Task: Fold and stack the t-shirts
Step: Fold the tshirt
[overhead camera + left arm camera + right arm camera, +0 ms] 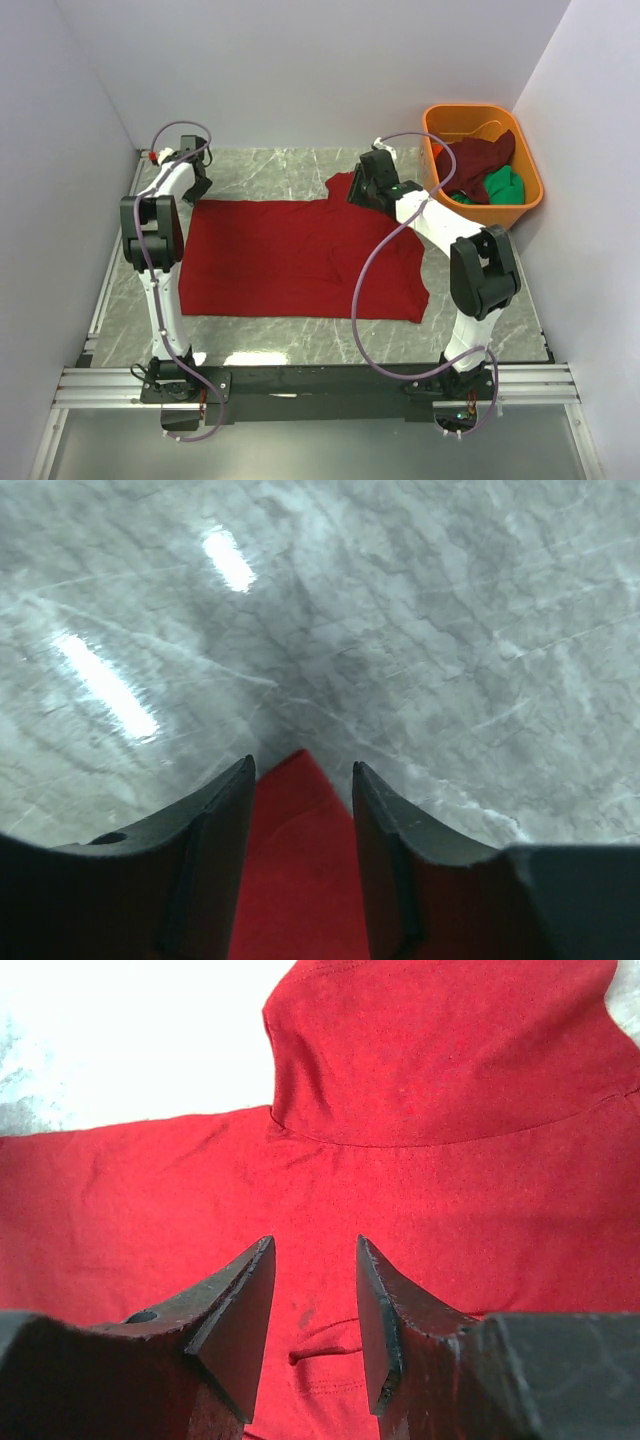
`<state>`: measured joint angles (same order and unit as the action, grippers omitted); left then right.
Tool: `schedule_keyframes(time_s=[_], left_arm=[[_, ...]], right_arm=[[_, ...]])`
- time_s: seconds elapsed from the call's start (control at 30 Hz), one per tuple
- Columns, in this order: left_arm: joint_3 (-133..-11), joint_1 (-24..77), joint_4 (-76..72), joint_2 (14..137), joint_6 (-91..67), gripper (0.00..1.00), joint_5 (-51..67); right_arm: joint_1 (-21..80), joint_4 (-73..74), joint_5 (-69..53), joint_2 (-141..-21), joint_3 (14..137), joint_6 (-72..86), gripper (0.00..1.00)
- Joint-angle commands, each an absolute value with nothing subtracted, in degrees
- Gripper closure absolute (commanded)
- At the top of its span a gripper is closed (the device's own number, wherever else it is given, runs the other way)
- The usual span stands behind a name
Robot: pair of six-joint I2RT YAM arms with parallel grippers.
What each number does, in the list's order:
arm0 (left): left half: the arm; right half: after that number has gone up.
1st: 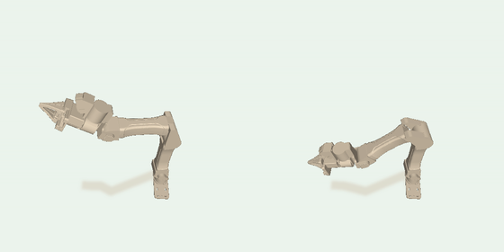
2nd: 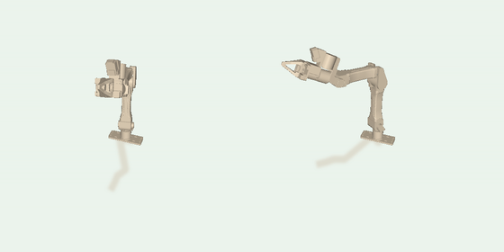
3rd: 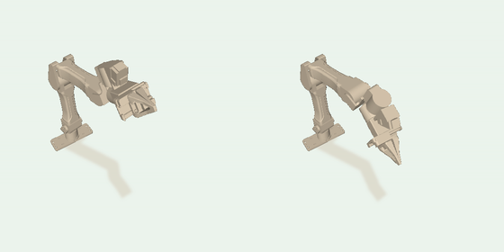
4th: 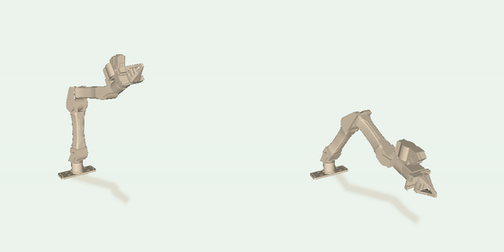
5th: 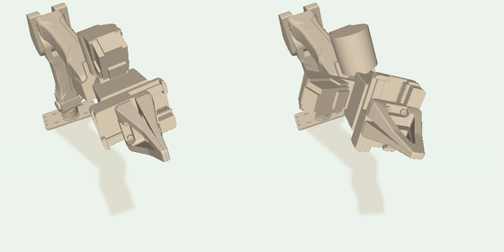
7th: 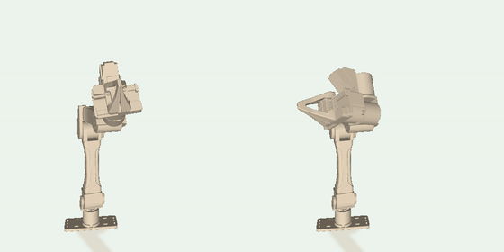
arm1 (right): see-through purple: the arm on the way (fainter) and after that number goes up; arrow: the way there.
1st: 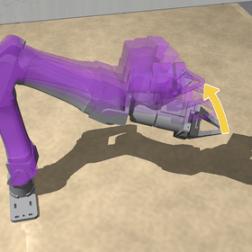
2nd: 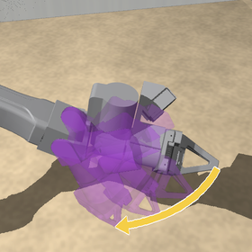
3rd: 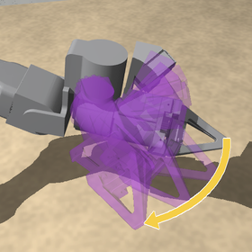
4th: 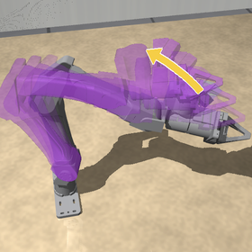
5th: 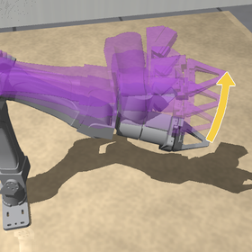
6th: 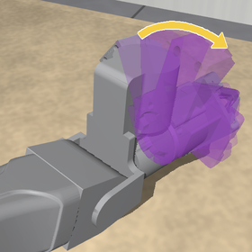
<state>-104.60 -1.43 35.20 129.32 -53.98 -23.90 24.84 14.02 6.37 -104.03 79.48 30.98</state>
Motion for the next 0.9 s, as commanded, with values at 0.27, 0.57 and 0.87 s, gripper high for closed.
schedule_keyframes(time_s=[0.27,0.57,0.87], left_arm=[[-111.71,-0.26,36.91,130.96,-51.77,0.53,-27.51],[-113.46,1.93,38.50,133.68,-51.33,0.58,-28.92],[-115.58,2.02,41.83,136.23,-52.82,0.62,-30.67]], right_arm=[[24.08,11.34,5.98,-104.77,79.54,30.50,0.55],[23.29,10.90,5.45,-104.68,78.75,30.94,0.56],[22.15,10.28,4.48,-105.12,78.05,30.94,0.56]])
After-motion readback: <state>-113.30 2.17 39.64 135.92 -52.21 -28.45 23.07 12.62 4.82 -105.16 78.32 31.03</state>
